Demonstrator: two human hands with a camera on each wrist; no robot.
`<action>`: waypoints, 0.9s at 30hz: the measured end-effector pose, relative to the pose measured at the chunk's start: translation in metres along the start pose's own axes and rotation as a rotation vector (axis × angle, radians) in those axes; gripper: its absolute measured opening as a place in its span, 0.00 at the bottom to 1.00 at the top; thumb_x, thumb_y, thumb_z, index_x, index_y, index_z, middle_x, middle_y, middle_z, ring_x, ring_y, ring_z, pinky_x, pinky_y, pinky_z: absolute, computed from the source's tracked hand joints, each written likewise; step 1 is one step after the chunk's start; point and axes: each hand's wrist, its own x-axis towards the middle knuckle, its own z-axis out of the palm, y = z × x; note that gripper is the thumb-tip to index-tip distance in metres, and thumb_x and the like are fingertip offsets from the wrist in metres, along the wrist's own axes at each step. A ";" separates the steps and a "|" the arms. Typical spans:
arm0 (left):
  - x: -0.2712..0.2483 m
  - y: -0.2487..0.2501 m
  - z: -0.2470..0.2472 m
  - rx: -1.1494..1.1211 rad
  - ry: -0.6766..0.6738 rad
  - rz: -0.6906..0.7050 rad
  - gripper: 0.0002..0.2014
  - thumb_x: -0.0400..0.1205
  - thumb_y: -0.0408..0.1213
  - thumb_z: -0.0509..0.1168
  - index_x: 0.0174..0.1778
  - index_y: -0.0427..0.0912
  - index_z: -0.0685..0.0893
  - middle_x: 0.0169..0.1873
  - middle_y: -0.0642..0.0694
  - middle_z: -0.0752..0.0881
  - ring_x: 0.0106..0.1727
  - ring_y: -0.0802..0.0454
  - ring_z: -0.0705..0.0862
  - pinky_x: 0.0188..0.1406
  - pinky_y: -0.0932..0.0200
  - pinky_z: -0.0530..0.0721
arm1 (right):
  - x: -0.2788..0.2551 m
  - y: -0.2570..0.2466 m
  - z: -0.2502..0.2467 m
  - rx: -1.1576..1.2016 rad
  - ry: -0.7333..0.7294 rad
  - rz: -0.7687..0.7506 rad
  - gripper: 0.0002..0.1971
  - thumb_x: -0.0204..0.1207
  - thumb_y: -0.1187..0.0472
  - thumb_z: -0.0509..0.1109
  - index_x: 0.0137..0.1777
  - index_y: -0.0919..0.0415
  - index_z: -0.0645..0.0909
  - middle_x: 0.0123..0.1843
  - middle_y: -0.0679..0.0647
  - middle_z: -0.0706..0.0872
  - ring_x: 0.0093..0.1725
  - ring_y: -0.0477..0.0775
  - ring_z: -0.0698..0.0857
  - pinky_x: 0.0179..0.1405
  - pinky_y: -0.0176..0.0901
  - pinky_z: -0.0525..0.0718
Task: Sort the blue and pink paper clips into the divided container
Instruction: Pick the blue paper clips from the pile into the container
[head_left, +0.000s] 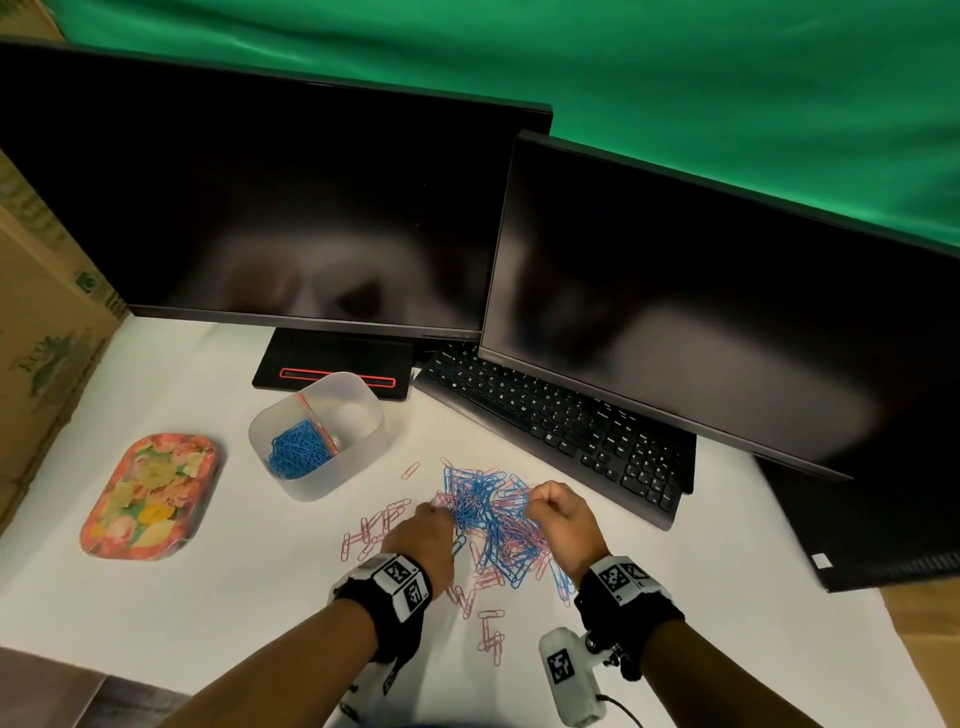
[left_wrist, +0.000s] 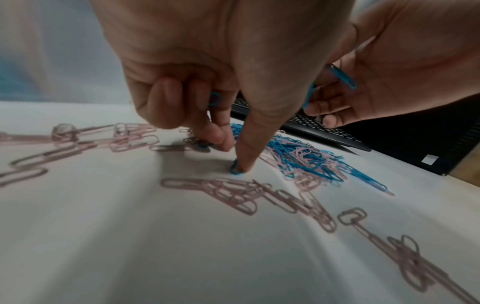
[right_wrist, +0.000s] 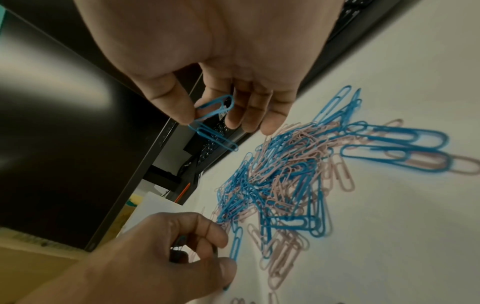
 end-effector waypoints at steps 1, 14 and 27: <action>0.000 -0.001 -0.002 0.004 0.001 -0.004 0.21 0.78 0.35 0.65 0.67 0.41 0.75 0.65 0.42 0.76 0.63 0.40 0.83 0.60 0.49 0.83 | -0.001 0.000 0.000 -0.016 0.011 -0.020 0.07 0.71 0.68 0.69 0.33 0.62 0.77 0.44 0.58 0.81 0.43 0.52 0.79 0.46 0.38 0.76; -0.002 -0.006 -0.013 -0.561 0.043 0.080 0.11 0.74 0.30 0.66 0.37 0.54 0.80 0.34 0.55 0.84 0.43 0.51 0.85 0.42 0.68 0.77 | 0.000 0.002 -0.013 0.507 -0.031 0.200 0.10 0.76 0.79 0.61 0.39 0.67 0.77 0.24 0.59 0.81 0.25 0.55 0.82 0.53 0.63 0.85; 0.005 0.018 -0.033 -1.647 -0.341 -0.187 0.14 0.81 0.39 0.55 0.28 0.43 0.73 0.25 0.47 0.73 0.22 0.52 0.72 0.23 0.62 0.64 | 0.001 0.012 -0.047 0.731 0.064 0.392 0.08 0.77 0.60 0.58 0.37 0.58 0.74 0.29 0.52 0.73 0.25 0.50 0.72 0.29 0.41 0.69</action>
